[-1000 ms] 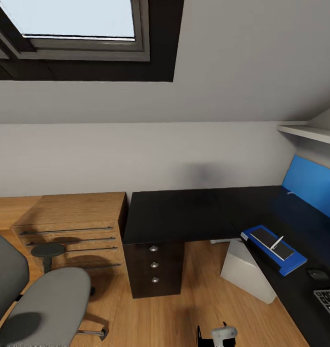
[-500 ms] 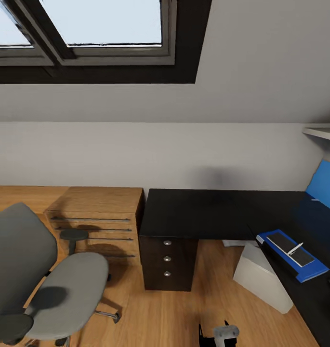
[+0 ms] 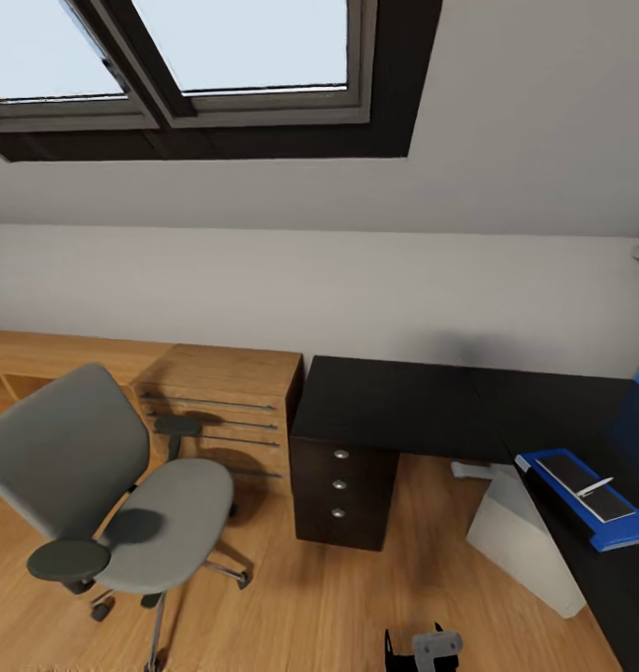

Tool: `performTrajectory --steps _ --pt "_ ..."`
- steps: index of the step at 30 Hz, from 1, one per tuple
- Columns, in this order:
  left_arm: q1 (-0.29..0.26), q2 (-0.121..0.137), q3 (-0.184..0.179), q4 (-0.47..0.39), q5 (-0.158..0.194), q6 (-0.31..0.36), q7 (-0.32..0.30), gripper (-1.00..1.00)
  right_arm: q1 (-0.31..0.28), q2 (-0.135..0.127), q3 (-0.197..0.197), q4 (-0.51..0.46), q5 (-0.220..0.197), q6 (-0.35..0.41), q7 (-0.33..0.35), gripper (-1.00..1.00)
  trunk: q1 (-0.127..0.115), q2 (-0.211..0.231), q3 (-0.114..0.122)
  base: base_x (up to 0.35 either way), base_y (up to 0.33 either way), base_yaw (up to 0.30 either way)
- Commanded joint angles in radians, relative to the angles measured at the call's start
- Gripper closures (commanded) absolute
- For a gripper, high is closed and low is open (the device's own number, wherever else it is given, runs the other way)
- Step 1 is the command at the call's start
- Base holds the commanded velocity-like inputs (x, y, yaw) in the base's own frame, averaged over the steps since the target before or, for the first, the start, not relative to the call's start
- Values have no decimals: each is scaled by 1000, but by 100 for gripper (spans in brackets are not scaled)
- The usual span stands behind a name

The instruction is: In the bedroom, organize the workspace by keeping the computer under the desk, ensuring the monitor is on the desk, placing the keyboard on the desk next to the monitor, placing the mouse on the desk next to the keyboard, moving the folder from the swivel chair onto the desk next to the mouse, stacking the notebook on top of the folder with the pen on top of the notebook, and positioning the swivel chair next to the desk.

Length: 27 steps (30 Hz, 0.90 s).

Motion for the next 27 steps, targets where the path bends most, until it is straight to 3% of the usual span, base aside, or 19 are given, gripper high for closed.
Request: performTrajectory --steps 1,9,27 --pt "0 1 -8 -1 10 -3 8 -100 -1 -1 9 -1 -1 12 -9 -100 1 -2 -3 -7 -6 230" --pt "0 1 -8 3 10 -4 10 -100 -1 -5 11 2 3 59 -8 -100 1 -2 -10 -3 -3 225" --pt "0 0 -8 20 10 -4 6 -100 -1 -5 15 19 5 70 -7 -100 1 -2 -28 0 0 218"
